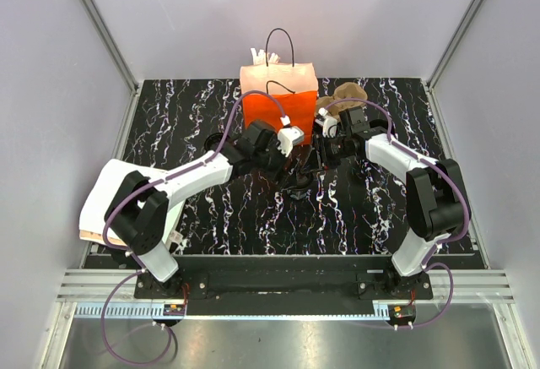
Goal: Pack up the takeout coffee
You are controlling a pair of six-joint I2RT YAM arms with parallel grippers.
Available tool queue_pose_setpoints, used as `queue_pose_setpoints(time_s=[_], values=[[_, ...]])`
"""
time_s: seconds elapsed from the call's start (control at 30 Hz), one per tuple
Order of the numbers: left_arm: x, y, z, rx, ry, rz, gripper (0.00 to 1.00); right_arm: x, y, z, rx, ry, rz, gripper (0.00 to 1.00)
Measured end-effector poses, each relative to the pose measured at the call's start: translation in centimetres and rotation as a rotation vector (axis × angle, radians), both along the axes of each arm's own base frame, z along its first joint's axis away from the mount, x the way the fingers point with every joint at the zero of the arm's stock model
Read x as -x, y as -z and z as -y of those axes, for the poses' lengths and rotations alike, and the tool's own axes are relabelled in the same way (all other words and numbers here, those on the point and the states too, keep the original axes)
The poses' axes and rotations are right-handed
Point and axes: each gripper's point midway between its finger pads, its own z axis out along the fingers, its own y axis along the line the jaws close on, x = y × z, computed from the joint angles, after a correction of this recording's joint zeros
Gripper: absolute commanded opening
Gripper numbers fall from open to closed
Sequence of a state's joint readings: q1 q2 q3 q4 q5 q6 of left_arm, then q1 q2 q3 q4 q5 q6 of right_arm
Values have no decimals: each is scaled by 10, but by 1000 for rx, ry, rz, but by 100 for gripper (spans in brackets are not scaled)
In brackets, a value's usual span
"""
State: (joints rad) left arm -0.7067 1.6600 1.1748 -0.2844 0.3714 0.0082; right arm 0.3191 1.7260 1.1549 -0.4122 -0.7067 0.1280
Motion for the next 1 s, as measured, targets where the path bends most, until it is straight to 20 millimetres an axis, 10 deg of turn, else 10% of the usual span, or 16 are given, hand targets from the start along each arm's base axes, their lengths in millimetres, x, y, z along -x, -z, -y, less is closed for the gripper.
queue_pose_setpoints(time_s=[1.0], values=[[8, 1, 9, -56, 76, 107, 63, -1, 0, 1, 35, 11, 34, 38]])
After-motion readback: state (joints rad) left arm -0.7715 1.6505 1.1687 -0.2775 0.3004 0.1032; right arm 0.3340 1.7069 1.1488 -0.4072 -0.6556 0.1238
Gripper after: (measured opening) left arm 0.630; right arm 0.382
